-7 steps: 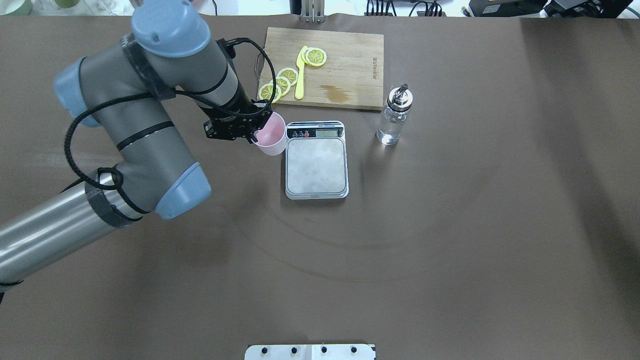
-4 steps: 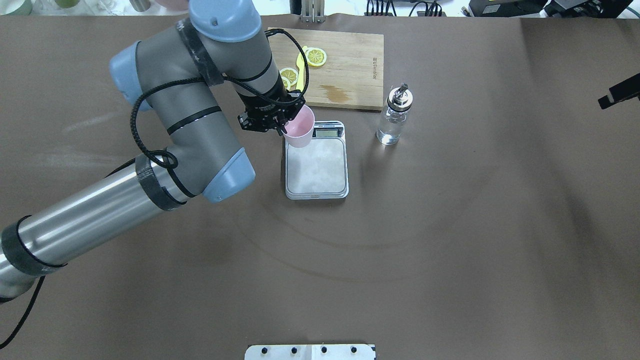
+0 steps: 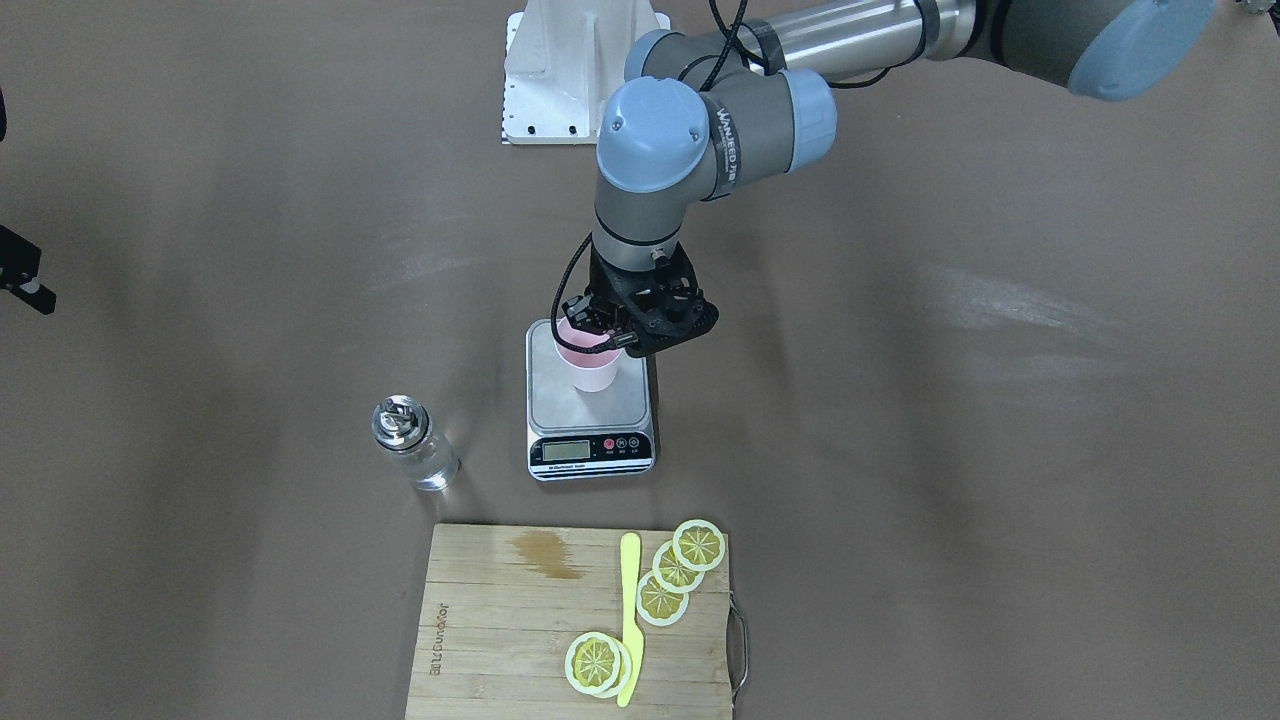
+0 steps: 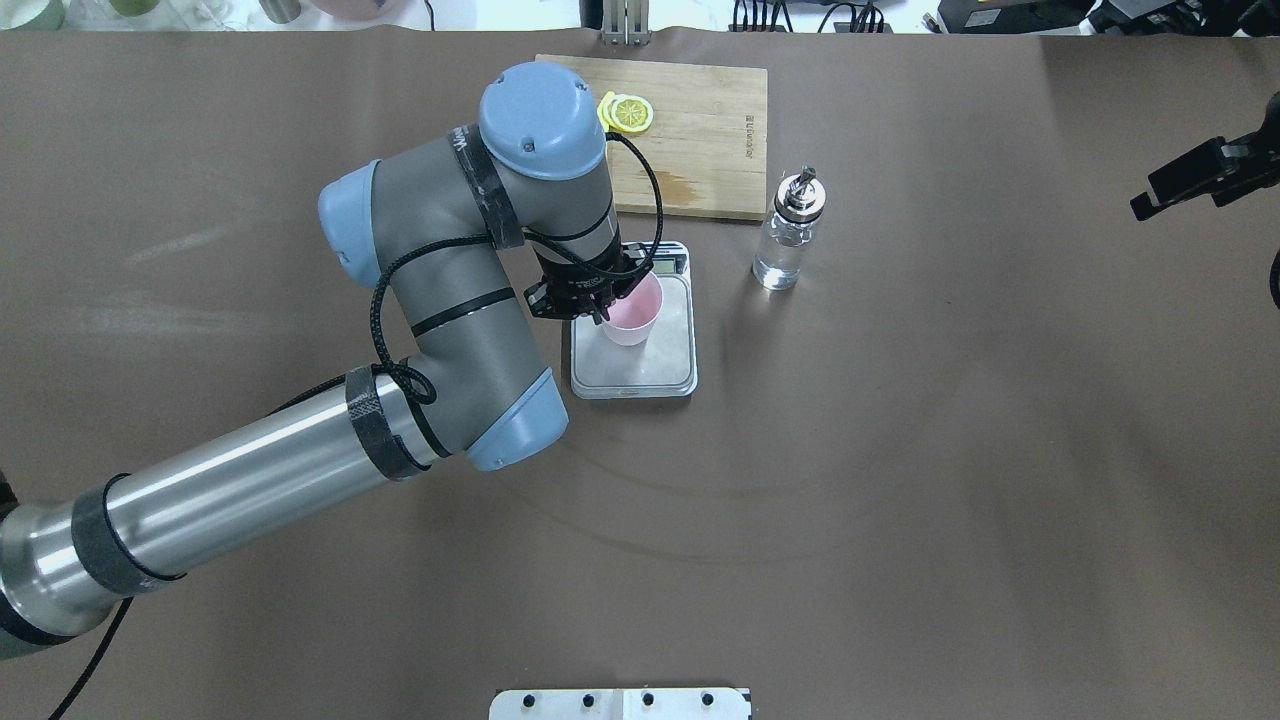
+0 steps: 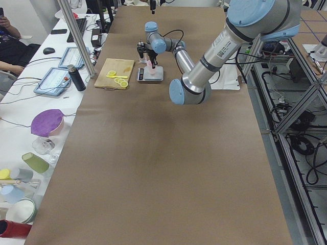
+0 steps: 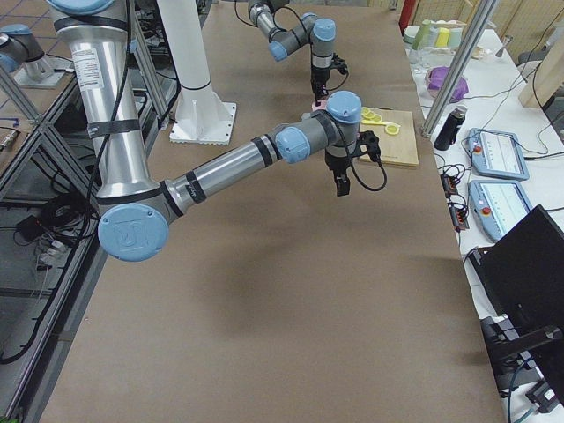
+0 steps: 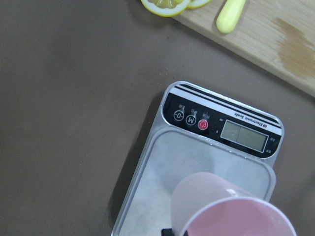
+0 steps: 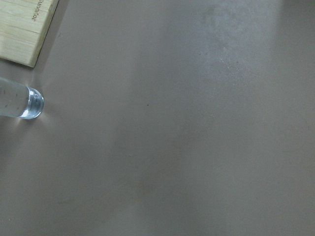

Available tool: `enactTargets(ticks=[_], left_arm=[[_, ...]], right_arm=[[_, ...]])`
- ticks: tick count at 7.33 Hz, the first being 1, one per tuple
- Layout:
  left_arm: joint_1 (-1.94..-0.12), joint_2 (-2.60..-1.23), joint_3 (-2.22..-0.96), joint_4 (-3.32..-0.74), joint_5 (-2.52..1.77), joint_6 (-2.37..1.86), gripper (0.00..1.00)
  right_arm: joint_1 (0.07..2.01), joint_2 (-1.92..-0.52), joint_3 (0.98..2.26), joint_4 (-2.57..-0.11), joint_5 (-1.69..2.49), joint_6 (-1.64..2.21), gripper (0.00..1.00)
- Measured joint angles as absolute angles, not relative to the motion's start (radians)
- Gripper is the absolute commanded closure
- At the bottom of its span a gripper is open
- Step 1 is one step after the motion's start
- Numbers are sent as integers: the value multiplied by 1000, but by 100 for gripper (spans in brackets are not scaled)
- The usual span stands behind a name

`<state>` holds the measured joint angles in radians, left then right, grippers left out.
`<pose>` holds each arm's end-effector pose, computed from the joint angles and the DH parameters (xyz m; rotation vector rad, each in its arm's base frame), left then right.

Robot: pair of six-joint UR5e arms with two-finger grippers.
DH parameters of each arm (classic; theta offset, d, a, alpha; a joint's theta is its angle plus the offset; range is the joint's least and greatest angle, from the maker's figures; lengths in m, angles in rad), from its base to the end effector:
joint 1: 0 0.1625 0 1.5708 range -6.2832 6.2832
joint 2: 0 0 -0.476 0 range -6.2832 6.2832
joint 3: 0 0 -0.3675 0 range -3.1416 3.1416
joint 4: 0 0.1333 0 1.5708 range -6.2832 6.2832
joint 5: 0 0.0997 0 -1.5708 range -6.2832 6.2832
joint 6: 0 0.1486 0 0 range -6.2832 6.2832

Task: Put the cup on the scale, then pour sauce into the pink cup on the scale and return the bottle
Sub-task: 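Release the cup and lift the left gripper away while the right arm approaches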

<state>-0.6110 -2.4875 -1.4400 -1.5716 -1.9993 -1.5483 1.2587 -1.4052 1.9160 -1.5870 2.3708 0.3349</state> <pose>0.6172 -0.5196 0.2170 -0.1454 0.8669 -0.3820 -0.1392 -0.5183 0.4961 0.1944 -0.8910 -0.1766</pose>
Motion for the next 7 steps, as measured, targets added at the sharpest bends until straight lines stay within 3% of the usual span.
enactTargets(ticks=[1, 5, 7], left_arm=[[-607, -2487, -1438, -1575, -1996, -1548, 2], [-690, -2476, -1472, -1591, -2064, -1526, 1], [-752, -2421, -1558, -1528, -2109, -1462, 1]], right_arm=[[1256, -1400, 1923, -1597, 2375, 336, 0], [1218, -1350, 1933, -1599, 2369, 332, 0], [1149, -1308, 1986, -1592, 2290, 334, 0]])
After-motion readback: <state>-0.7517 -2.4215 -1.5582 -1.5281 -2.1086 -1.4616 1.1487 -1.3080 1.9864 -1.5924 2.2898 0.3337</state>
